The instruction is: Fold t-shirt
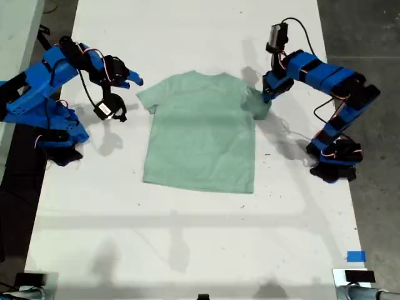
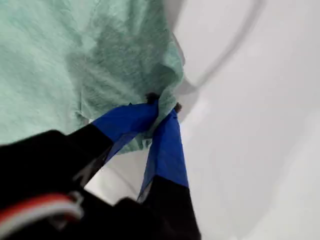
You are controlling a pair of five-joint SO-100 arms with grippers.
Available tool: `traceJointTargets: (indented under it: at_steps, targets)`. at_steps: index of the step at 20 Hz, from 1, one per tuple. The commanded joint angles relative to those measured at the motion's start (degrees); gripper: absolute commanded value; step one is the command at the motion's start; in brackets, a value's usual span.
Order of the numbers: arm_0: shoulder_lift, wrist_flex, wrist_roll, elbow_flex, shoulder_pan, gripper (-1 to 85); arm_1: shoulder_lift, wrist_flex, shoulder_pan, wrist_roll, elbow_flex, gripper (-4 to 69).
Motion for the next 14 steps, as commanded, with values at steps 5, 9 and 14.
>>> traceJointTargets:
  at_steps: [5,9,14]
  targets:
    - [0.4,-0.8,0.4,-0.1,-0.6,17.7,-2.2,19.5,-9.8,8.5,-31.6,-1.7]
    - [0.7,-0.8,0.4,0.3,-0.7,17.7,-15.6,25.7,-18.9,16.6,-55.9,-1.7]
    - [1.5,-0.8,0.4,1.1,-0.8,17.7,-24.5,20.7,-25.0,22.0,-65.0,-1.7]
